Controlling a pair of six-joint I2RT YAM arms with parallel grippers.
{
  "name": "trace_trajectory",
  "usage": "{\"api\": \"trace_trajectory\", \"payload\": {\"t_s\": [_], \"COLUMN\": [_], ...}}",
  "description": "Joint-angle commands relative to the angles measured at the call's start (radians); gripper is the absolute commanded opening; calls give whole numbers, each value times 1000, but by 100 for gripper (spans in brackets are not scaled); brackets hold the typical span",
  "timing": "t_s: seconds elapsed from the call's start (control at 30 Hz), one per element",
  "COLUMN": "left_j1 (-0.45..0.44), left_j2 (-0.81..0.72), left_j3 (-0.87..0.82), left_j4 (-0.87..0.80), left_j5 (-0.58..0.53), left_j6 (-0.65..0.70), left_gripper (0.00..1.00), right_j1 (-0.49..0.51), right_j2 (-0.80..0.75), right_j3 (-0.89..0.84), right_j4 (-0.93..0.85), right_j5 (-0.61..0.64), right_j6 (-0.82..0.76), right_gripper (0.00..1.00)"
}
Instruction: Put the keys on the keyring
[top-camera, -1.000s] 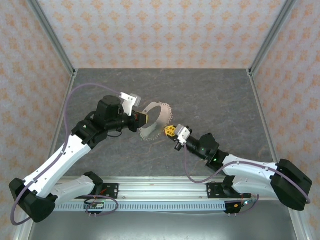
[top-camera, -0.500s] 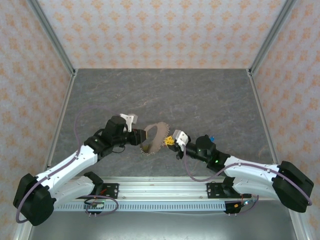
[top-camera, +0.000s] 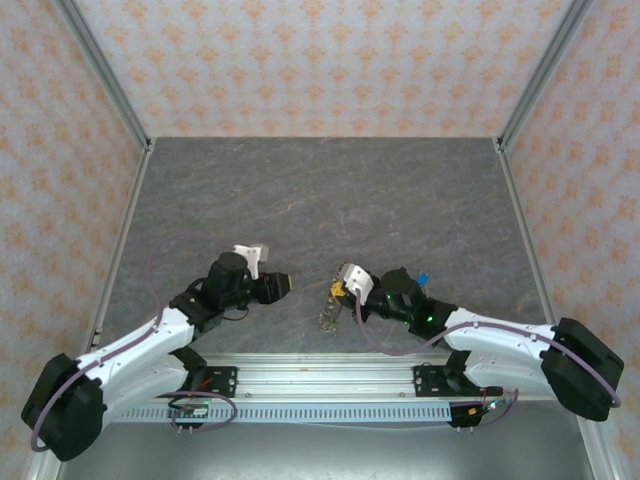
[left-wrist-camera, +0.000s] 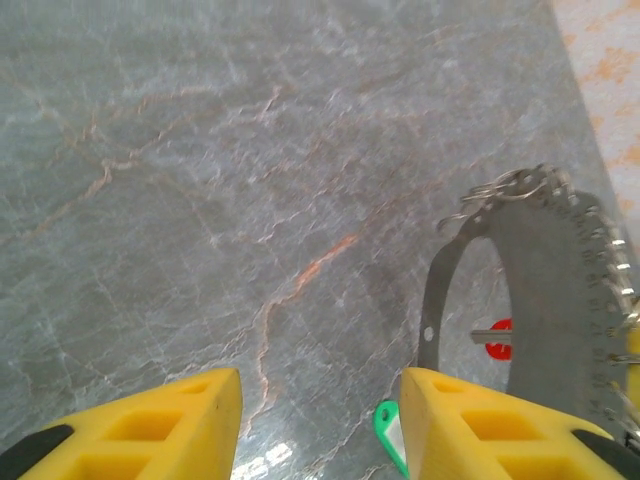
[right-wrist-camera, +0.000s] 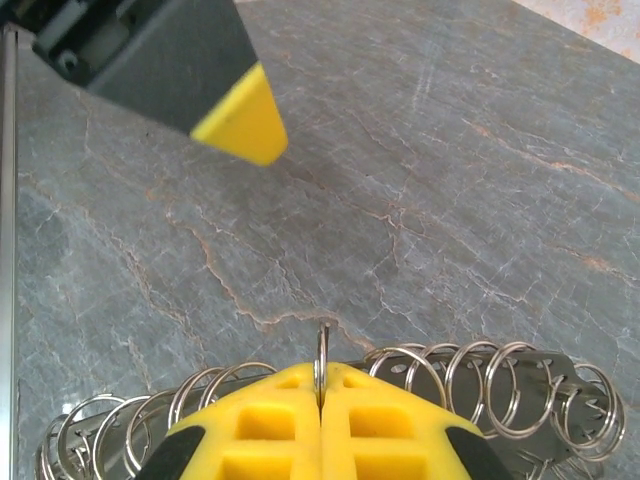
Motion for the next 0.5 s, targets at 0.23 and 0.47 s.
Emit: {"api": "trace_trajectory", "payload": {"t_s": [0.23,0.47], "left_j1": [-41,-77], "left_j2": [-195,-180], "left_j3": [-95,-86], "left_j4": [289,295], "left_j5": [111,193], "left_j6": [390,600], "left_gripper": [50,47], "right_j1": [-87,-130], "right_j2": [-29,37], "right_j3": [178,263], "right_j4": [-351,-433], "right_j5": [-293,-397], "right_j6": [-147,-259], "right_gripper": [0,0]}}
